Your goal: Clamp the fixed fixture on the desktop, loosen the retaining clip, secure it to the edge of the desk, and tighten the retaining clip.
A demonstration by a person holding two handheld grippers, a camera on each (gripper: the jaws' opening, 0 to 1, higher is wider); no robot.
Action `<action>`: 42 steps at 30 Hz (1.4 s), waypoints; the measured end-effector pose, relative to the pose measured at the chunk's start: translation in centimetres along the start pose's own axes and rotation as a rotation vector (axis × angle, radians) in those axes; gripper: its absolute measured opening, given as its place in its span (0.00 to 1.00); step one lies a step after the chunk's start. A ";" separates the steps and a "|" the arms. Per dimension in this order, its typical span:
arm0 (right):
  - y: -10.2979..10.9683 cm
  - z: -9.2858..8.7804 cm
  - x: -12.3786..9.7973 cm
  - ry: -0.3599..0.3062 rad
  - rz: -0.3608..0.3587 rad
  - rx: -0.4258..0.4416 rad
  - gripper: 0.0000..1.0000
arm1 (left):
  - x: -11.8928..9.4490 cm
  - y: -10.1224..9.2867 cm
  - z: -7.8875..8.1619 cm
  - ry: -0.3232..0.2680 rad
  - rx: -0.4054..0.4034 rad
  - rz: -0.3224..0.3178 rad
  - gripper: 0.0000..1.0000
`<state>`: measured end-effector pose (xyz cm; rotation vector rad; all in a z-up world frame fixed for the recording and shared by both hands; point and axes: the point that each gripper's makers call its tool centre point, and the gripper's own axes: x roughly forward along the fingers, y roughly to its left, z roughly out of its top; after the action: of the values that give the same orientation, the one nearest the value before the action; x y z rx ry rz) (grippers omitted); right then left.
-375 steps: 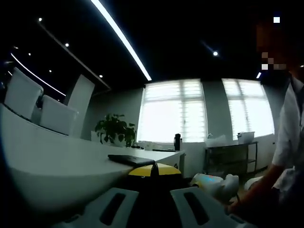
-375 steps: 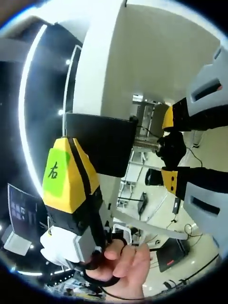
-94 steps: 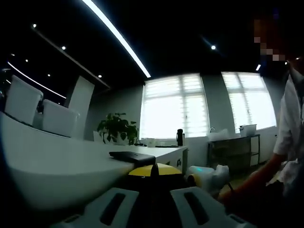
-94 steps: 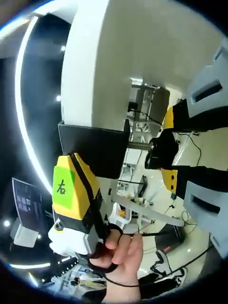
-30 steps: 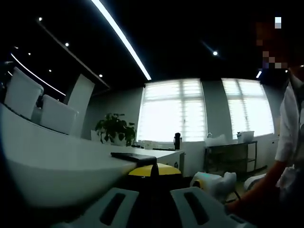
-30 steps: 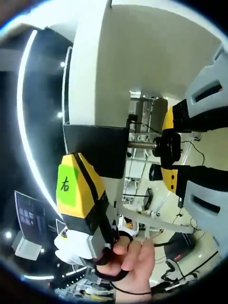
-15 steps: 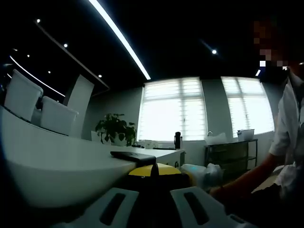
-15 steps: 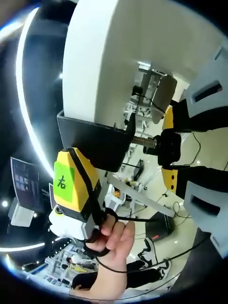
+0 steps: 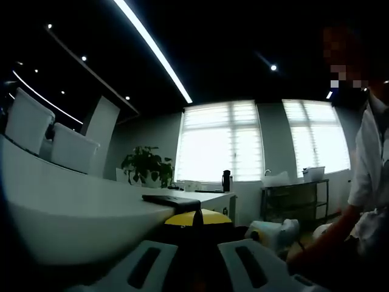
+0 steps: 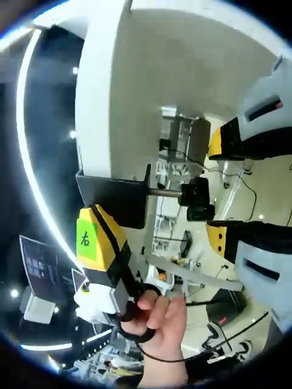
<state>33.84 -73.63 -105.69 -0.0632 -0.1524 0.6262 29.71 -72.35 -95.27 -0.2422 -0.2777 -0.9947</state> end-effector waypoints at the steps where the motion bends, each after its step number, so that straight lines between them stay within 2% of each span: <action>1: -0.1 0.1 -0.3 -0.004 -0.039 0.016 0.38 | 0.0 0.0 0.0 0.000 0.000 0.000 0.02; 2: -0.2 0.4 -0.9 -0.008 -0.098 0.037 0.38 | 0.0 0.0 0.0 -0.001 -0.002 0.001 0.02; 3: -1.5 1.3 -1.9 -0.039 -0.231 0.053 0.38 | 0.0 0.0 0.0 -0.001 -0.001 0.001 0.02; 5: -1.8 2.6 -2.4 -0.111 -0.310 0.073 0.39 | 0.0 0.0 0.0 0.001 0.004 0.004 0.02; 7: -0.1 2.4 -1.7 -0.060 -0.269 0.045 0.38 | 0.1 0.0 0.0 0.005 0.006 0.008 0.02; 8: 0.6 2.2 -1.4 -0.040 -0.253 -0.014 0.39 | 0.1 0.0 0.0 0.007 0.007 0.009 0.02; 9: 0.6 2.1 -1.1 -0.026 -0.268 -0.057 0.39 | 0.1 0.0 0.0 0.011 0.009 0.010 0.02; 13: 0.2 1.5 -0.4 -0.010 -0.292 -0.011 0.39 | 0.2 -0.1 -0.1 0.025 0.020 0.014 0.02; 22: 0.6 1.9 0.8 -0.018 -0.343 -0.043 0.37 | 0.1 -0.1 -0.1 0.022 0.010 0.012 0.02; 24: 0.6 1.9 1.1 -0.014 -0.351 -0.039 0.35 | 0.1 -0.1 -0.1 0.022 0.012 0.013 0.02; 26: 0.6 2.1 1.1 -0.022 -0.367 -0.060 0.26 | 0.1 -0.2 -0.1 0.021 0.013 0.013 0.02; 28: 0.2 1.8 1.3 -0.009 -0.376 -0.068 0.26 | 0.1 -0.2 0.0 0.020 0.009 0.011 0.02; 31: 0.0 1.8 1.4 -0.013 -0.344 -0.077 0.26 | 0.1 -0.2 0.0 0.016 0.007 0.010 0.02; 34: 0.3 1.9 1.7 -0.052 -0.228 -0.047 0.26 | 0.1 -0.2 0.0 0.015 0.004 0.009 0.02; 37: 0.4 1.9 1.8 -0.073 -0.085 -0.064 0.26 | 0.1 -0.1 0.0 0.015 0.010 0.015 0.02; 39: 0.3 1.9 1.8 -0.058 0.013 -0.120 0.26 | 0.1 -0.1 0.0 0.014 0.010 0.015 0.02; 42: 1.0 1.9 1.6 -0.033 0.131 -0.130 0.26 | 0.1 -0.1 0.0 0.019 0.002 0.012 0.02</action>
<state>34.23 -71.82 -103.72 -0.1895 -0.2220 0.7475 29.71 -72.51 -95.24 -0.2319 -0.2600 -0.9845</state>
